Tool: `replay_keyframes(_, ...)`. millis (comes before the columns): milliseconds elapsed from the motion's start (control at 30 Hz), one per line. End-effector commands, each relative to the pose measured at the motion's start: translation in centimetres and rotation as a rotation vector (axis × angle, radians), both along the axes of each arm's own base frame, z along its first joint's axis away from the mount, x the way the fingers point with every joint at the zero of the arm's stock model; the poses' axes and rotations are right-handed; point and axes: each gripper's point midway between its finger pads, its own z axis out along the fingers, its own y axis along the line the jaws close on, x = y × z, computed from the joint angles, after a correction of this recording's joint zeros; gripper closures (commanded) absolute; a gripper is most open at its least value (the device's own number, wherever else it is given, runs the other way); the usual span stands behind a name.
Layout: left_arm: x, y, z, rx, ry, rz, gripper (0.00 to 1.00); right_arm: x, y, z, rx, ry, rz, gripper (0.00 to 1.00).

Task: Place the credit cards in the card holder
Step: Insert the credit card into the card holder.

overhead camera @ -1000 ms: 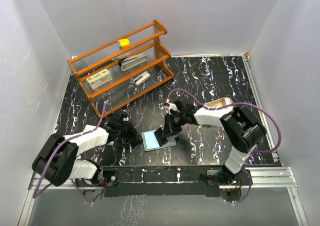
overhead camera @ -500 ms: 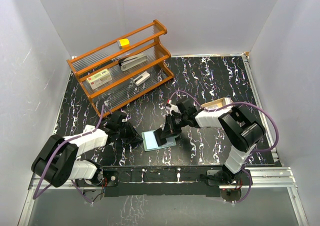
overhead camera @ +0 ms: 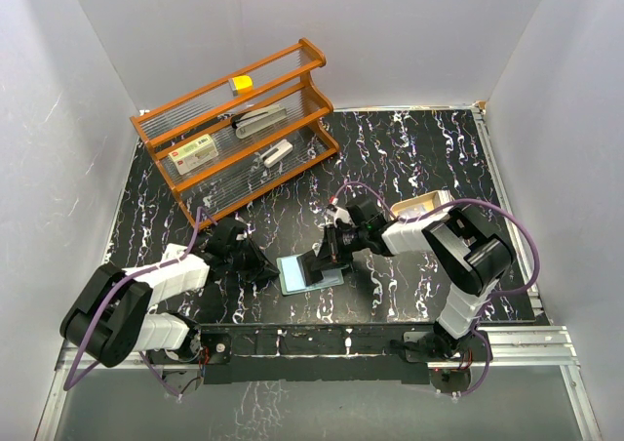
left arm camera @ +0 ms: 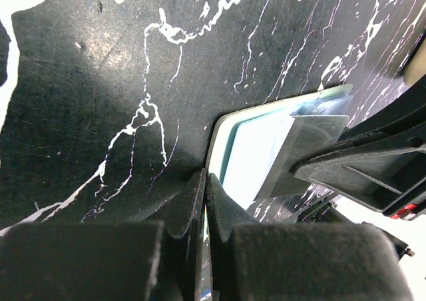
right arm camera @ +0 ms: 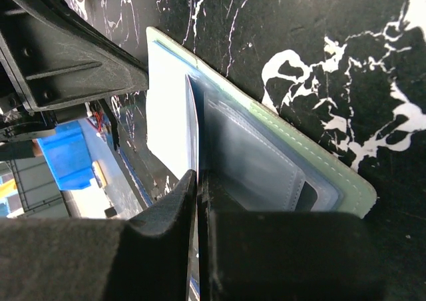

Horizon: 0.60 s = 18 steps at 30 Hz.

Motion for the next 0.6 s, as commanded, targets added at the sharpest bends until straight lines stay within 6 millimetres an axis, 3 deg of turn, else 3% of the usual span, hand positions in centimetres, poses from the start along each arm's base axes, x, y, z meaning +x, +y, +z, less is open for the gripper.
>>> replay_keyframes(0, -2.2, 1.1, -1.9, 0.045, 0.087, 0.002, 1.0, 0.3, -0.3, -0.9, -0.028, -0.023, -0.054, 0.98)
replay_keyframes(567, -2.5, 1.1, -2.1, 0.024, 0.095, 0.026, 1.0, 0.3, 0.2, 0.0, 0.018, -0.007, -0.143, 0.94)
